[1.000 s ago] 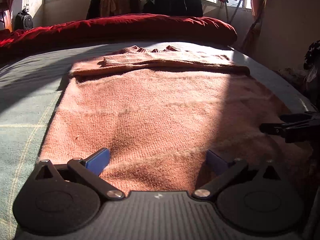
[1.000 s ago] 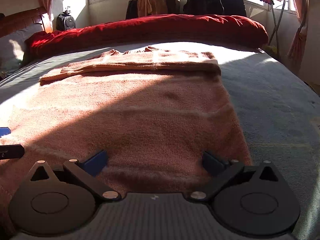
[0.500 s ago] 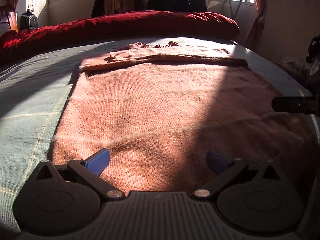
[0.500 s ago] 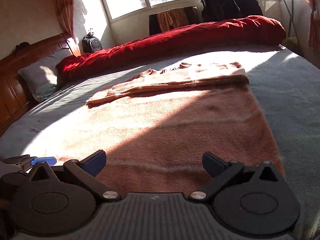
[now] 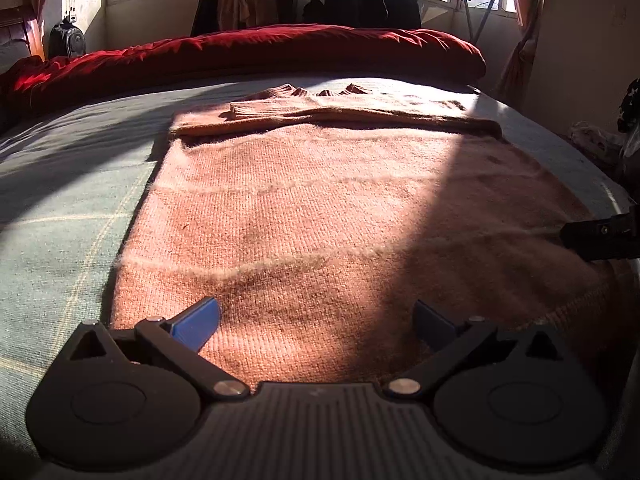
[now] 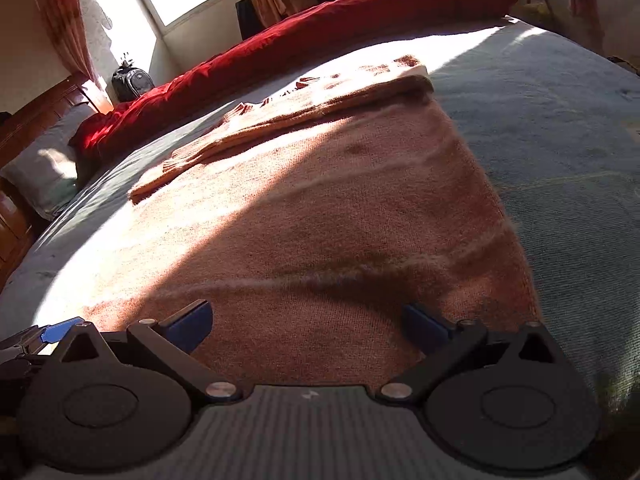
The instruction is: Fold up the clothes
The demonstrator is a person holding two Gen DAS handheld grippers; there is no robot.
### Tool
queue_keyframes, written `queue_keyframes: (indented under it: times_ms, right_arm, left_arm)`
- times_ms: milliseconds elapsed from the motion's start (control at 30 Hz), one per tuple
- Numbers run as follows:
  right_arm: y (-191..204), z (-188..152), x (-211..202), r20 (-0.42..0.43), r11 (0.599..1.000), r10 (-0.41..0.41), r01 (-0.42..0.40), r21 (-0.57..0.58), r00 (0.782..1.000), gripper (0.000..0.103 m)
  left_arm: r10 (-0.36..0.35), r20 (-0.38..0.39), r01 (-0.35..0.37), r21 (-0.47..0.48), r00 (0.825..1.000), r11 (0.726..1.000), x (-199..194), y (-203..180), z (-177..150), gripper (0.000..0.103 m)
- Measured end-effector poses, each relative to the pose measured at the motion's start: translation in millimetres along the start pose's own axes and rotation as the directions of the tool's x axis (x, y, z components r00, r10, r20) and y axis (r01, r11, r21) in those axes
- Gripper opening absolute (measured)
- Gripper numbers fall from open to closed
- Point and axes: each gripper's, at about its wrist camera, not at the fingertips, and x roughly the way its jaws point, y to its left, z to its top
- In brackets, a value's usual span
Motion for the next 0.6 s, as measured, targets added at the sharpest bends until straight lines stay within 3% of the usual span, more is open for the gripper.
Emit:
queue_keyframes:
  times_ms: [200, 367, 600]
  right_arm:
    - [1, -5, 1, 0.008, 1.000, -0.007, 0.008, -0.023, 1.000, 0.103]
    - [-4, -7, -1, 0.022, 1.000, 0.005, -0.004, -0.015, 1.000, 0.103]
    - [-3, -12, 1, 0.033, 0.999, -0.001, 0.002, -0.039, 0.999, 0.103]
  left_arm:
    - [-0.089, 0.053, 0.087, 0.040, 0.995, 0.995, -15, -16, 8, 0.102]
    - [-0.089, -0.036, 0.091, 0.045, 0.995, 0.995, -1, -22, -7, 0.102]
    - [-0.093, -0.028, 0.094, 0.068, 0.995, 0.993, -11, -18, -17, 0.102]
